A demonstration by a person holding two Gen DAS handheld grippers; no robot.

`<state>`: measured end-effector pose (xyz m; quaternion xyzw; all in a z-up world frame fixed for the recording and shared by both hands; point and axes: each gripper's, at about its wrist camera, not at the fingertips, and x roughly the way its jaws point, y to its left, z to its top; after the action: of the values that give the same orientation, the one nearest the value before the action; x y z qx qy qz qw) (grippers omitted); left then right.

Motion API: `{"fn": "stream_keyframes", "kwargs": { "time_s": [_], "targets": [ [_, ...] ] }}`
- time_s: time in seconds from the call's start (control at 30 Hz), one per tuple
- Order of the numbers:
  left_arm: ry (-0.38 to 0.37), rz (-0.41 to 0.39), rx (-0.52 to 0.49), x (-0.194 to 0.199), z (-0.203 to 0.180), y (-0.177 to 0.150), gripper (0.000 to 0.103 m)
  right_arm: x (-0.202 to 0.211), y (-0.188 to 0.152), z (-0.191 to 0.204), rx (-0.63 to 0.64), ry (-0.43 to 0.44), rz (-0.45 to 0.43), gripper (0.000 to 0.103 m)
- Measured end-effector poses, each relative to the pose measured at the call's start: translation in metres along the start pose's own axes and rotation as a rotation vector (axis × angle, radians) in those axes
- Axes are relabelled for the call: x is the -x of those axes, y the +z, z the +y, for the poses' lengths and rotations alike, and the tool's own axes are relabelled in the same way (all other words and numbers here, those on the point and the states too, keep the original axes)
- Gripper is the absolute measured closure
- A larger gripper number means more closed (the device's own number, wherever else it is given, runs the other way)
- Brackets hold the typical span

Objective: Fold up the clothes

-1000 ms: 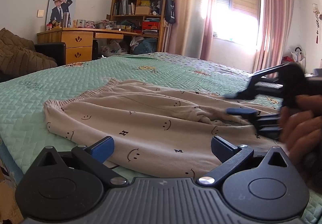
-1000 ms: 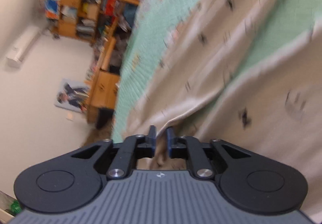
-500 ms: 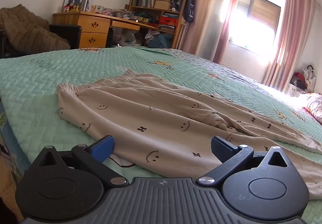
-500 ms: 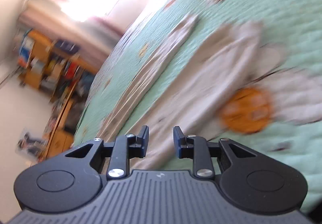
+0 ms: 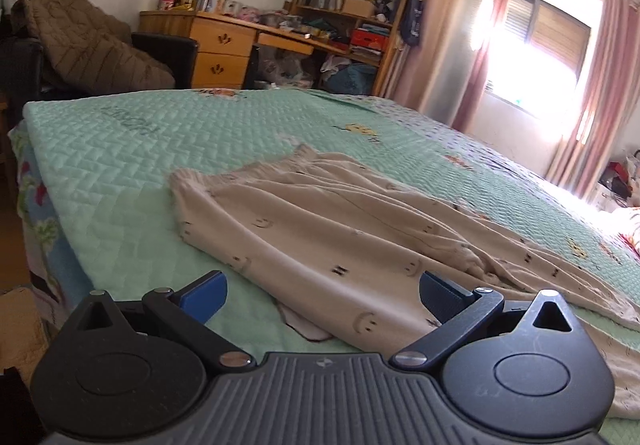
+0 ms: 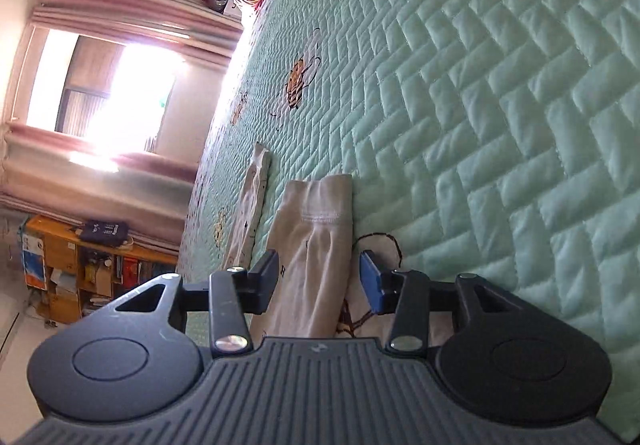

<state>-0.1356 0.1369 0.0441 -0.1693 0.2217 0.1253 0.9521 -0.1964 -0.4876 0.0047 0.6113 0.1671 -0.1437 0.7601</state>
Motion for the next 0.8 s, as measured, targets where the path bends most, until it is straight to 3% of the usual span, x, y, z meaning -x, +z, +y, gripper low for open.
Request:
{"fn": "stream_keyframes", "kwargs": {
  "time_s": [0.13,0.3,0.53,0.63,0.8],
  "targets": [
    [0.059,0.037,0.135,-0.01,0.032,0.016,0.001,-0.01,0.006,-0.004,-0.023,0.034,-0.009,0.056],
    [0.063,0.144,0.305,-0.038,0.061,0.033,0.001,-0.012,0.004,-0.004,0.016,0.065,-0.009,0.056],
    [0.125,0.167,0.339,-0.071,0.066,0.057,0.001,-0.004,0.006,-0.008,0.011,0.1,-0.008,0.065],
    [0.117,0.16,0.353,-0.077,0.067,0.061,0.001,-0.001,0.004,-0.006,0.04,0.111,-0.009,0.065],
    [-0.013,0.12,0.389,-0.082,0.076,0.059,0.001,-0.004,0.001,-0.002,0.056,0.124,0.0,0.065]
  ]
}}
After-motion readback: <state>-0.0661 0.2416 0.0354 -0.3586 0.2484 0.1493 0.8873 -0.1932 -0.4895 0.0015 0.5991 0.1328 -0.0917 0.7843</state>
